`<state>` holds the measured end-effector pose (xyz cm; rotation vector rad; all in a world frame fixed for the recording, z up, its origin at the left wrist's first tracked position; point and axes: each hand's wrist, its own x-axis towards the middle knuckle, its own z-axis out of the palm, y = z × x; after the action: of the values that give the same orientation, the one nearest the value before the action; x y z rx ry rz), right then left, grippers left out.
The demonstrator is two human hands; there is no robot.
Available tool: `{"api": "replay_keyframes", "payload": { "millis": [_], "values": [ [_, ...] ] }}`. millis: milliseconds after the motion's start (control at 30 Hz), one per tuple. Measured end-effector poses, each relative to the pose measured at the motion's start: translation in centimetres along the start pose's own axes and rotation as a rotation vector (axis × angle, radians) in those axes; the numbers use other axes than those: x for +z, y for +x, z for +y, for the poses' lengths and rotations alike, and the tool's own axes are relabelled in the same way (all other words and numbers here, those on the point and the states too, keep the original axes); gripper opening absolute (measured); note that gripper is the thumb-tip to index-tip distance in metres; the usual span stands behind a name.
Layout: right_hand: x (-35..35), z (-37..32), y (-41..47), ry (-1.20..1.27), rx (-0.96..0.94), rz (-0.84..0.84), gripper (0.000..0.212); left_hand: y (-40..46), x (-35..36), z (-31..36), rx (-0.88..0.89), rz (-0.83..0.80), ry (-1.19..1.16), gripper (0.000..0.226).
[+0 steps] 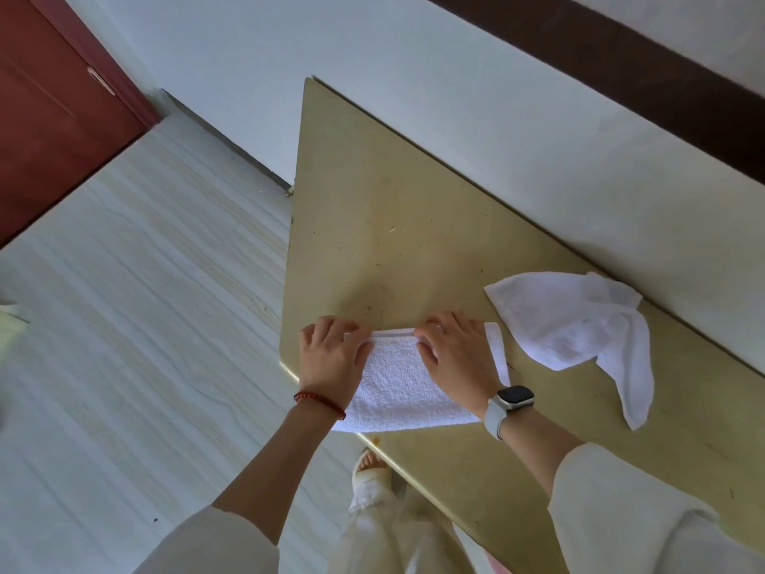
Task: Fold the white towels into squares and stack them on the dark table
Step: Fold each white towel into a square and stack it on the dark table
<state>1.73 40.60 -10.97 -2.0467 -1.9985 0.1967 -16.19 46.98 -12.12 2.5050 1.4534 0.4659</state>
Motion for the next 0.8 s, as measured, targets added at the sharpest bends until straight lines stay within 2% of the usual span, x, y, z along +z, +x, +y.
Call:
{"api": "replay_keyframes", "payload": {
  "millis": [67, 167, 333, 433, 500, 700, 800],
  "values": [
    [0.2, -0.2, 0.3, 0.032, 0.031, -0.003, 0.014, 0.2, 0.3, -0.1, -0.021, 0.009, 0.003, 0.026],
    [0.4, -0.2, 0.6, 0.064, 0.059, -0.015, 0.019, 0.4, 0.4, -0.1, -0.011, 0.007, 0.012, 0.024],
    [0.3, -0.1, 0.4, 0.067, 0.024, 0.01, 0.007, 0.3, 0.3, 0.1, 0.066, 0.022, 0.017, 0.026],
    [0.1, -0.2, 0.7, 0.078, 0.032, 0.007, 0.017, 0.6, 0.4, 0.4, 0.077, 0.007, 0.02, 0.025],
    [0.1, -0.2, 0.9, 0.116, 0.051, 0.004, 0.011, 0.8, 0.3, 0.5, 0.075, -0.011, 0.018, 0.025],
    [0.1, 0.0, 1.5, 0.195, 0.107, -0.052, 0.013, 1.3, -0.4, 1.1, 0.043, -0.088, 0.045, 0.027],
    [0.4, 0.2, 1.6, 0.206, 0.107, -0.038, 0.014, 1.6, -0.5, 1.4, 0.003, -0.124, 0.051, 0.015]
  ]
}}
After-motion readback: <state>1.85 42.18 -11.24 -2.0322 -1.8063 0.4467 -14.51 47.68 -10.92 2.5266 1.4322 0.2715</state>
